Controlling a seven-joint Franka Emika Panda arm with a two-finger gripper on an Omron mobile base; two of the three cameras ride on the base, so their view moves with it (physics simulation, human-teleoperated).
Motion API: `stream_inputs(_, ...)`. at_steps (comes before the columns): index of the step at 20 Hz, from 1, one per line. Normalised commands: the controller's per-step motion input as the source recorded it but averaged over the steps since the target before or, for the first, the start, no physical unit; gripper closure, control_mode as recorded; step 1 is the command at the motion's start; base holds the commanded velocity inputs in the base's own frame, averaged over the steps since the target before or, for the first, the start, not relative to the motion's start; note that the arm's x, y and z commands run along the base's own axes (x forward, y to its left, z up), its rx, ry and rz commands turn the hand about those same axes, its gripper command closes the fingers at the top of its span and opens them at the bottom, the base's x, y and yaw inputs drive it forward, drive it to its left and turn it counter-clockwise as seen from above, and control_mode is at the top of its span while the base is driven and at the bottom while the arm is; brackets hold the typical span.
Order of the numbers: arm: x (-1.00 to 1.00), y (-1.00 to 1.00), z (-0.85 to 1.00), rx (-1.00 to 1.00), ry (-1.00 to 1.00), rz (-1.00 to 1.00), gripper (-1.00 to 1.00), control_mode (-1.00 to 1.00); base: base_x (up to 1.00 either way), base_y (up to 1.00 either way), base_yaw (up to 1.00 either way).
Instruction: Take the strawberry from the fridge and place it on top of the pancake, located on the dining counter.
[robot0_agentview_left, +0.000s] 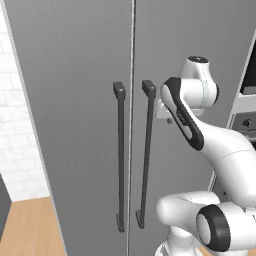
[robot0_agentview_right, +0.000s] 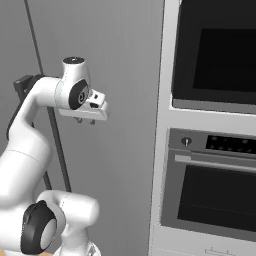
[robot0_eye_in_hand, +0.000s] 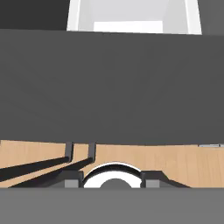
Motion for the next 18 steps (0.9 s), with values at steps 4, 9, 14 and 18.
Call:
stream_inputs(4, 0.0, 0.0, 0.0, 0.0, 0.0, 0.0, -1.0, 1.0, 0.0, 0.0, 0.0)
stream_inputs(9, 0.0, 0.0, 0.0, 0.0, 0.0, 0.0, -1.0, 1.0, -0.27, 0.04, 0.0)
stream_inputs(14, 0.0, 0.0, 0.0, 0.0, 0.0, 0.0, -1.0, 1.0, -0.52, 0.15, 0.0)
stream_inputs(18, 0.0, 0.0, 0.0, 0.0, 0.0, 0.0, -1.0, 1.0, -0.38, 0.24, 0.0)
